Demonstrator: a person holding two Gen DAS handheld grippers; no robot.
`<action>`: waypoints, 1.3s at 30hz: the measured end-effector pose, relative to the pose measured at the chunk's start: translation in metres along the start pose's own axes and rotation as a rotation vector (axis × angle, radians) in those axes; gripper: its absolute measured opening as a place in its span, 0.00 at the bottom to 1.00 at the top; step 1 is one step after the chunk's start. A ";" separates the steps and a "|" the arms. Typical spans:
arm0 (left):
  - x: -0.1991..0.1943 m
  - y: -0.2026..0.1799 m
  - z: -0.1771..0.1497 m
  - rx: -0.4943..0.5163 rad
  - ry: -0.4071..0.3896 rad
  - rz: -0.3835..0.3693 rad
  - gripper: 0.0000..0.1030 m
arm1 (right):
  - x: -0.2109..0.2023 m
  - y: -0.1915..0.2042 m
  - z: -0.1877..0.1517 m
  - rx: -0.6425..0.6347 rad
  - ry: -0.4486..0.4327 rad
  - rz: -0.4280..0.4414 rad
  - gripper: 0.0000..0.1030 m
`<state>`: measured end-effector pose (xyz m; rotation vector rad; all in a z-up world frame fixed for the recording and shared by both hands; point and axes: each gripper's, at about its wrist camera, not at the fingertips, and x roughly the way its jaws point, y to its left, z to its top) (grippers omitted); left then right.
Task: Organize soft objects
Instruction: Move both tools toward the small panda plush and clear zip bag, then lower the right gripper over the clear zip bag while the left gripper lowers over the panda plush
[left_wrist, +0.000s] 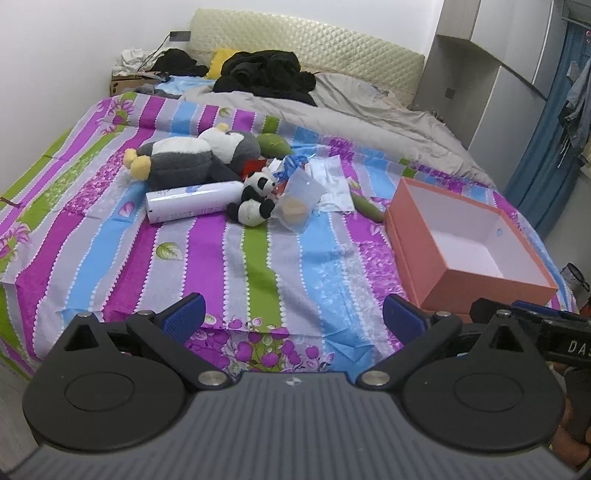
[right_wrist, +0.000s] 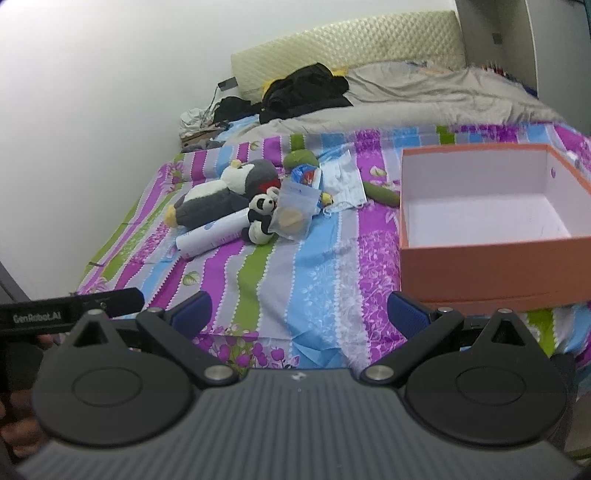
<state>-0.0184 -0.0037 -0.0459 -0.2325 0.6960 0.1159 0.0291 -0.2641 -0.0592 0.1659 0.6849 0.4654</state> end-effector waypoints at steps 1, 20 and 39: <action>0.002 0.000 0.000 -0.001 0.006 0.005 1.00 | 0.002 -0.001 0.000 0.001 0.004 0.001 1.00; 0.054 0.005 0.000 0.018 0.052 -0.001 1.00 | 0.036 -0.006 0.005 -0.017 0.034 0.023 1.00; 0.188 0.035 0.030 0.021 0.132 0.007 1.00 | 0.149 -0.014 0.029 0.013 0.119 0.070 1.00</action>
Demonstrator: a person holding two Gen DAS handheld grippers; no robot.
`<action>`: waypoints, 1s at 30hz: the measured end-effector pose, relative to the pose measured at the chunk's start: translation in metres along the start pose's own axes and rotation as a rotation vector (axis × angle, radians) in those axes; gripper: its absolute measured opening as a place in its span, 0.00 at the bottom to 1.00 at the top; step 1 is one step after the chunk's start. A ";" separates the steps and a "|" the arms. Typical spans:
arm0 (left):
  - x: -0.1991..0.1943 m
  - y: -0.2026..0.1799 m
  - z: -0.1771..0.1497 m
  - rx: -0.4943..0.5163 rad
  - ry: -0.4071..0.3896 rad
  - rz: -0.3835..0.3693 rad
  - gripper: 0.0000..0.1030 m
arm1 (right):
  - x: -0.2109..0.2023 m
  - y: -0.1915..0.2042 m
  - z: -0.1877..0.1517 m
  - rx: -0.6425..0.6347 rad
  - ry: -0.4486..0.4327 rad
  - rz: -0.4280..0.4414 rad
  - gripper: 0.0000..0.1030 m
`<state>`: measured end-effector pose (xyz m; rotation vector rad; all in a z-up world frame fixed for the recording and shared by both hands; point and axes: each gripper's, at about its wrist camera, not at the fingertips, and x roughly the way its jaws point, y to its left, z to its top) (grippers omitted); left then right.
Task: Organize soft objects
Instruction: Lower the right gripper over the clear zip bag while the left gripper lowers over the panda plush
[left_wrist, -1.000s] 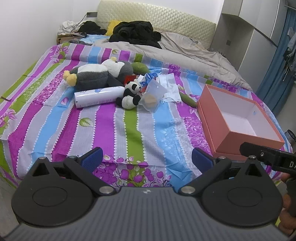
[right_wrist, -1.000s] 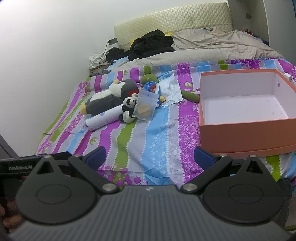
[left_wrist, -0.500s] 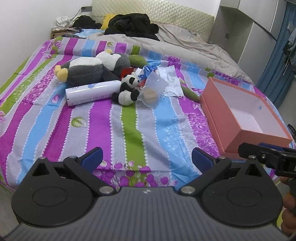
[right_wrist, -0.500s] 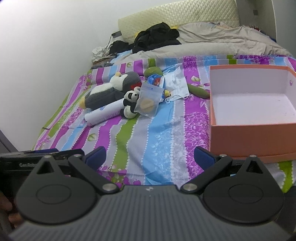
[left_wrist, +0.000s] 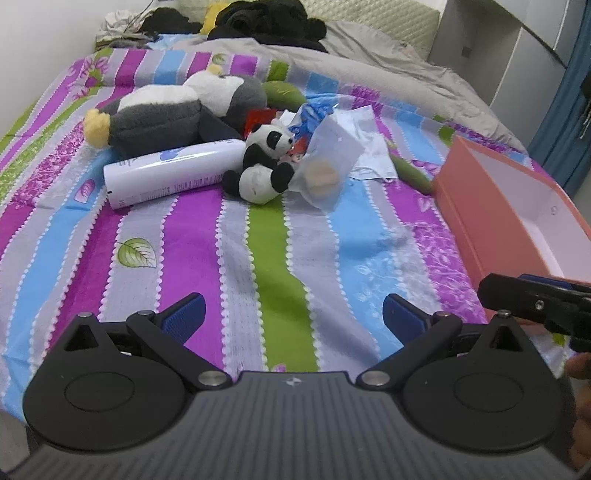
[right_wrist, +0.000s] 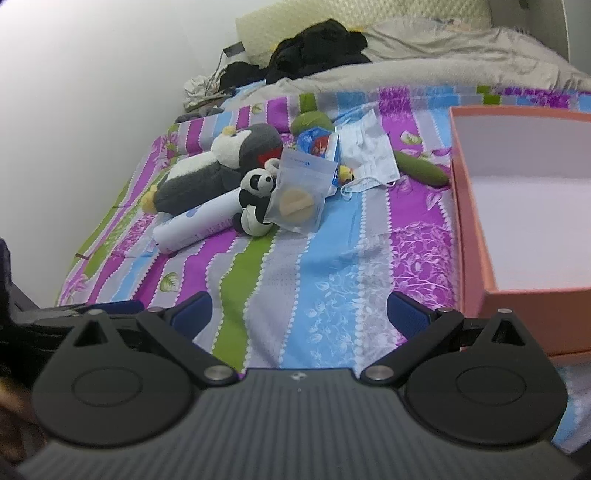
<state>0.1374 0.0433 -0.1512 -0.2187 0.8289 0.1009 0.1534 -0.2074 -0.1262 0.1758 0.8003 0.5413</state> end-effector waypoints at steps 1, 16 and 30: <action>0.008 0.003 0.003 -0.004 0.003 0.004 1.00 | 0.006 -0.001 0.002 0.007 0.010 0.006 1.00; 0.096 0.032 0.044 0.043 -0.005 0.054 0.91 | 0.106 -0.005 0.047 0.064 0.074 0.047 0.97; 0.162 0.038 0.078 0.154 -0.071 0.044 0.86 | 0.197 -0.007 0.079 0.165 0.116 0.053 0.85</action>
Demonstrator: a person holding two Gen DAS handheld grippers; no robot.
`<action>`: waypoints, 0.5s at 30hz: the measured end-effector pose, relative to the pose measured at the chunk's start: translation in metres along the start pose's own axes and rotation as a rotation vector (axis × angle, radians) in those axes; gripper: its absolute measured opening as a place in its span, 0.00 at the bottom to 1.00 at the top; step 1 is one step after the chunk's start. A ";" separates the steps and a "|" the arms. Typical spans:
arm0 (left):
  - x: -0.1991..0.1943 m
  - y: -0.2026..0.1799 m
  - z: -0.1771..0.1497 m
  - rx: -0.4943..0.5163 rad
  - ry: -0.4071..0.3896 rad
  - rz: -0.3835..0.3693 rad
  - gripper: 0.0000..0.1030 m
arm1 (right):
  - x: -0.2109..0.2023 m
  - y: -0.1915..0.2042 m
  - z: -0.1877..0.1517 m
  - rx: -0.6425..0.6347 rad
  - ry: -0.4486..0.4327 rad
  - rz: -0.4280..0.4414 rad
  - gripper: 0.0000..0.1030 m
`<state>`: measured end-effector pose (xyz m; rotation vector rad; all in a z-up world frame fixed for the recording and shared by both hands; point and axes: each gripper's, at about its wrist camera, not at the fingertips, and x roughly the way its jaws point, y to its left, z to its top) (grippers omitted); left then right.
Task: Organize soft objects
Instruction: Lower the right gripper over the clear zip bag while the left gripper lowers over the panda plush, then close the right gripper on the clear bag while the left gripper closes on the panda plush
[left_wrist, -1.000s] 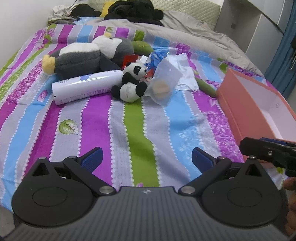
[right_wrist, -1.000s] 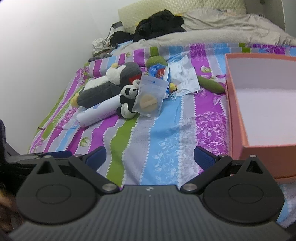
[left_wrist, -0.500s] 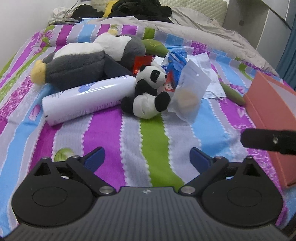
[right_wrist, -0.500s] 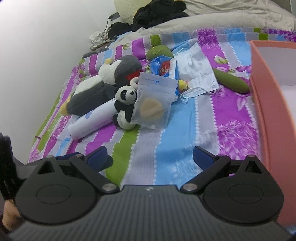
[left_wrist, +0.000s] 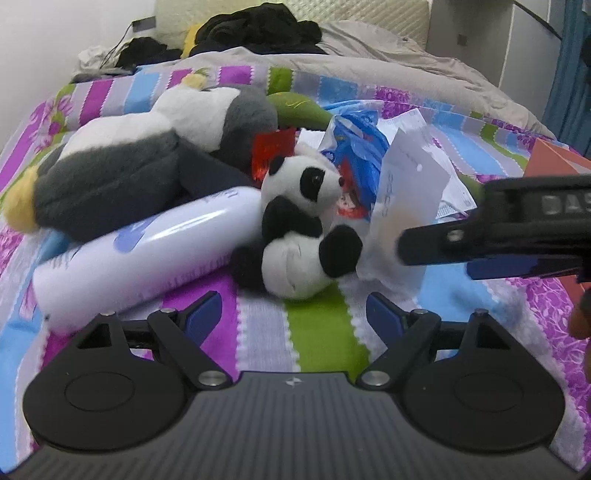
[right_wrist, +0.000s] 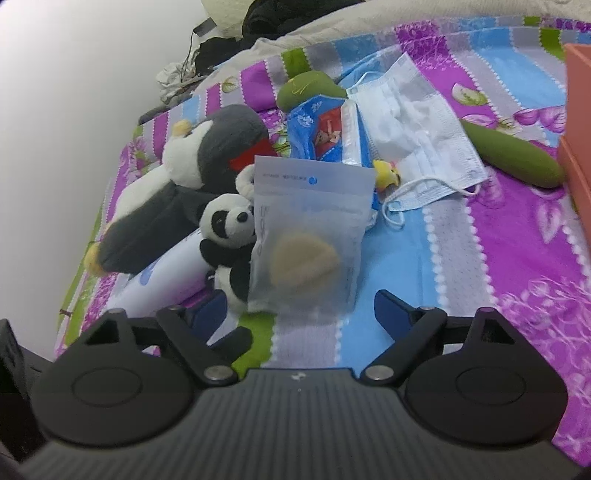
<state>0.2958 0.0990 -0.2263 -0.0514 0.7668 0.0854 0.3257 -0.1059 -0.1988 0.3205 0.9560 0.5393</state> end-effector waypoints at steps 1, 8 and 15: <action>0.003 -0.001 0.002 0.012 -0.001 -0.003 0.86 | 0.005 0.000 0.001 0.006 0.005 -0.002 0.83; 0.028 -0.010 0.009 0.111 -0.019 -0.003 0.77 | 0.032 -0.006 0.008 0.039 0.018 -0.010 0.80; 0.042 -0.012 0.009 0.133 -0.034 0.009 0.70 | 0.038 -0.010 0.010 0.040 0.000 -0.001 0.65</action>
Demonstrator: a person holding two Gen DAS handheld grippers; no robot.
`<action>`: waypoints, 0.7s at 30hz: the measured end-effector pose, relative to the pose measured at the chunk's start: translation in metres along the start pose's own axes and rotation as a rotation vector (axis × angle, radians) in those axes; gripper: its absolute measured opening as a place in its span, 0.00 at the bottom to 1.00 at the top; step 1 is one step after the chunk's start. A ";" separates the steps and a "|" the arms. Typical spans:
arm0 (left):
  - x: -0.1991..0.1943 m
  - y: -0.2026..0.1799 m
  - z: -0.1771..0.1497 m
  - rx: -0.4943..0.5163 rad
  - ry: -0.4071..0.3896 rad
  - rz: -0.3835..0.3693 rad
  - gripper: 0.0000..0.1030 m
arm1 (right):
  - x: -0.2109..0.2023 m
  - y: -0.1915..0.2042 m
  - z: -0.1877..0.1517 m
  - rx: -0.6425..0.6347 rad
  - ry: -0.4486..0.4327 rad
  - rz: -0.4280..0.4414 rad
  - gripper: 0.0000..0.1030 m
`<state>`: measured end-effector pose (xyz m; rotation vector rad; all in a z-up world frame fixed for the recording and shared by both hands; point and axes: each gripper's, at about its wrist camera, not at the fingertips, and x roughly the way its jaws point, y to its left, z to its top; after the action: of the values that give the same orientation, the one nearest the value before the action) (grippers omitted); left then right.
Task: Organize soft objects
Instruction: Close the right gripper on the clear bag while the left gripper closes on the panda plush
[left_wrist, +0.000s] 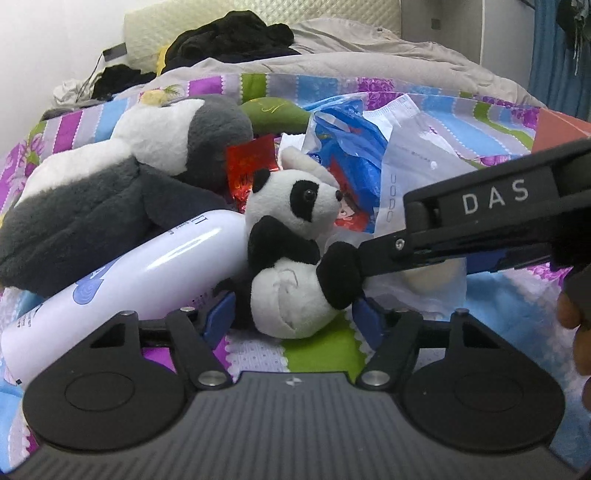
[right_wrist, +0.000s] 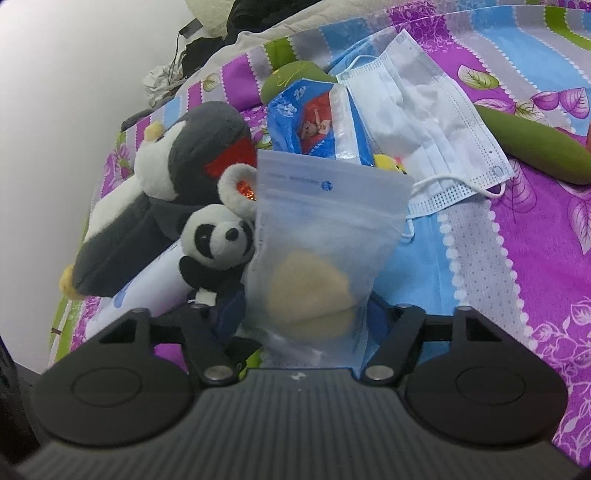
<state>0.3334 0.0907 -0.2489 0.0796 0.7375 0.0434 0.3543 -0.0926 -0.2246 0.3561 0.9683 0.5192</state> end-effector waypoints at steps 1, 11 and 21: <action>0.000 -0.001 -0.001 0.007 -0.006 0.004 0.67 | -0.001 0.000 0.000 0.001 0.001 0.000 0.63; -0.017 -0.004 -0.005 -0.031 -0.040 -0.006 0.45 | -0.021 -0.001 -0.008 -0.013 -0.007 -0.036 0.37; -0.055 -0.012 -0.016 -0.148 -0.028 -0.061 0.39 | -0.060 -0.001 -0.024 -0.034 -0.015 -0.092 0.14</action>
<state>0.2819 0.0758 -0.2252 -0.0836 0.7059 0.0387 0.3066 -0.1259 -0.1970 0.2827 0.9559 0.4485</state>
